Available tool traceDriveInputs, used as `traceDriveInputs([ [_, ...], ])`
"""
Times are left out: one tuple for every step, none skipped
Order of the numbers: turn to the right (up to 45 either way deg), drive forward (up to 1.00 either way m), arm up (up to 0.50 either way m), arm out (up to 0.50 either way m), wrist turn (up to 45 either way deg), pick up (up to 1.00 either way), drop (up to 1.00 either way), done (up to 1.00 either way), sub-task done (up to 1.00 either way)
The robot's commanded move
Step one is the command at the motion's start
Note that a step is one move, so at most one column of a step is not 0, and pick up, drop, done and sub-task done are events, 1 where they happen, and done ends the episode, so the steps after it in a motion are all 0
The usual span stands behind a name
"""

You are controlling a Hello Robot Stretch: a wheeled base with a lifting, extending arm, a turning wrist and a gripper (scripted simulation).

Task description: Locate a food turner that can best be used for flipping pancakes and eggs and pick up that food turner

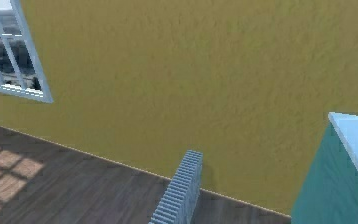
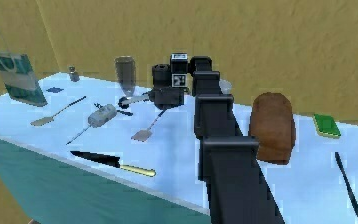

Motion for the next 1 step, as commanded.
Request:
traceDriveInputs([
  [0.0,0.00,-0.14,0.00,0.0,0.00,0.00,0.00,0.00],
])
